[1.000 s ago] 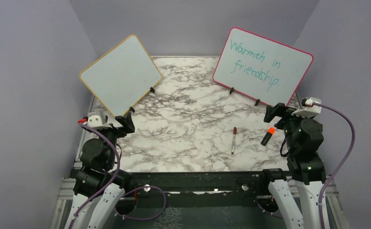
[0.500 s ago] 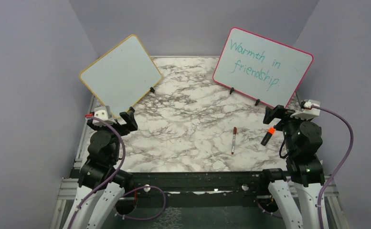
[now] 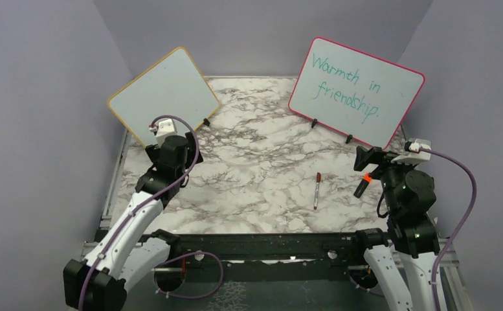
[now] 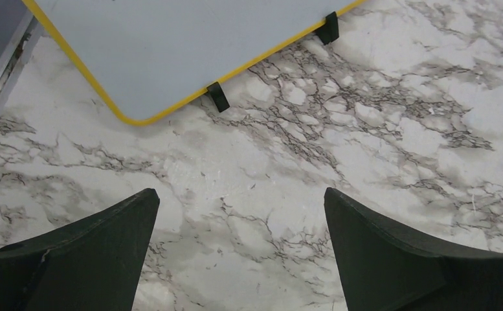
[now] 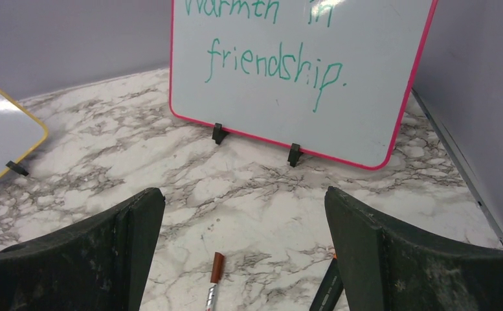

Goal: Write a sentence on the whiteboard
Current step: Move the whiteboard to the center of the board.

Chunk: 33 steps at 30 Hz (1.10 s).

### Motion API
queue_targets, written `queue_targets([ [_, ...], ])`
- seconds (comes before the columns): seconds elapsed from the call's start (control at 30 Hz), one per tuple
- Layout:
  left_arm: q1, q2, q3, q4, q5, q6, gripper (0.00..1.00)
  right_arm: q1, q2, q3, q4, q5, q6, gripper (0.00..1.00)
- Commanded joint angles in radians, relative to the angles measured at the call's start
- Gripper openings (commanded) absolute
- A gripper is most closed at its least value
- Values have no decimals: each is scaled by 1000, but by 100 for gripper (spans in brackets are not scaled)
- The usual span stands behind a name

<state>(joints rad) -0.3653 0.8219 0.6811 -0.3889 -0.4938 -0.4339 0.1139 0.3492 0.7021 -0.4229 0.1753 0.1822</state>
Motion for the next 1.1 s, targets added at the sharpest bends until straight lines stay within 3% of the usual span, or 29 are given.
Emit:
queue_targets([
  [0.0,0,143,53,29,-71,-127,99,23,-16,-14,32,-11,-15,100],
  [0.13,29,275,70,45,-97,-227,98,39,-25,-22,41,-3,-18,100],
  [0.4,152,532,93,165,-63,-358,87,57,-32,-34,51,12,-27,100],
  [0.8,207,775,203,277,-30,-325,63,64,-32,-49,72,24,-38,100],
  [1.07,216,874,269,278,-31,-301,39,65,-38,-54,77,25,-42,100],
])
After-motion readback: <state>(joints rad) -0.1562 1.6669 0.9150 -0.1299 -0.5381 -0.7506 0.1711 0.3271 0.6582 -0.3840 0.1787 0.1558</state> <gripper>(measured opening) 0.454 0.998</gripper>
